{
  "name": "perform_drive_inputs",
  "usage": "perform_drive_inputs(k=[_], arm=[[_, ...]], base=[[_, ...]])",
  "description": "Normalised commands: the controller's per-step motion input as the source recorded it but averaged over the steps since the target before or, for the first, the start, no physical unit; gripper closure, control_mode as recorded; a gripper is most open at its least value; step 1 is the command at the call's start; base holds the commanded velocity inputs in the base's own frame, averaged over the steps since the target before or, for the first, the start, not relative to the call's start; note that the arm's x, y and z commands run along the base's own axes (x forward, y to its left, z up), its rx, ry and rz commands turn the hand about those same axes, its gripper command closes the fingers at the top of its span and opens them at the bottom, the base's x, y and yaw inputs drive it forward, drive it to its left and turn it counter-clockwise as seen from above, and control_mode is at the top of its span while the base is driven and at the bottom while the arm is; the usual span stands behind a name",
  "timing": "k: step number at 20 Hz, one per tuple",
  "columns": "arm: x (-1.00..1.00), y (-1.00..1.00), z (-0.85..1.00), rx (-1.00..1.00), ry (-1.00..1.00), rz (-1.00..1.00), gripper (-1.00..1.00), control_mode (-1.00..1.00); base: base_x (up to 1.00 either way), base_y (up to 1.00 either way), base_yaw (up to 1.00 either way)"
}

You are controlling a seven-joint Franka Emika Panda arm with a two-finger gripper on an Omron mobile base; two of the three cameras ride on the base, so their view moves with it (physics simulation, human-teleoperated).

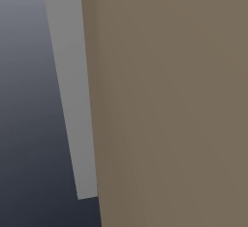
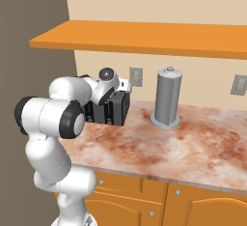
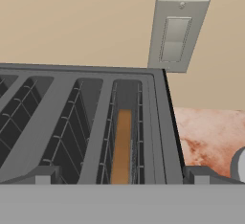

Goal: Start the toaster. Once the lever pops up, take the bread to the plate on the dining counter.

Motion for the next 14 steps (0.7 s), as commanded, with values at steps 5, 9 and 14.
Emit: perform_drive_inputs(k=[5, 9, 14], arm=[[0.0, 0.0, 0.0, 0.0, 0.0, 0.0, -1.0, -1.0], [0.0, 0.0, 0.0, 0.0, 0.0, 0.0, -1.0, -1.0], [0.0, 0.0, 0.0, 0.0, 0.0, 0.0, -1.0, -1.0]], base=[[0.0, 0.0, 0.0], [0.0, 0.0, 0.0], [0.0, 0.0, 0.0]])
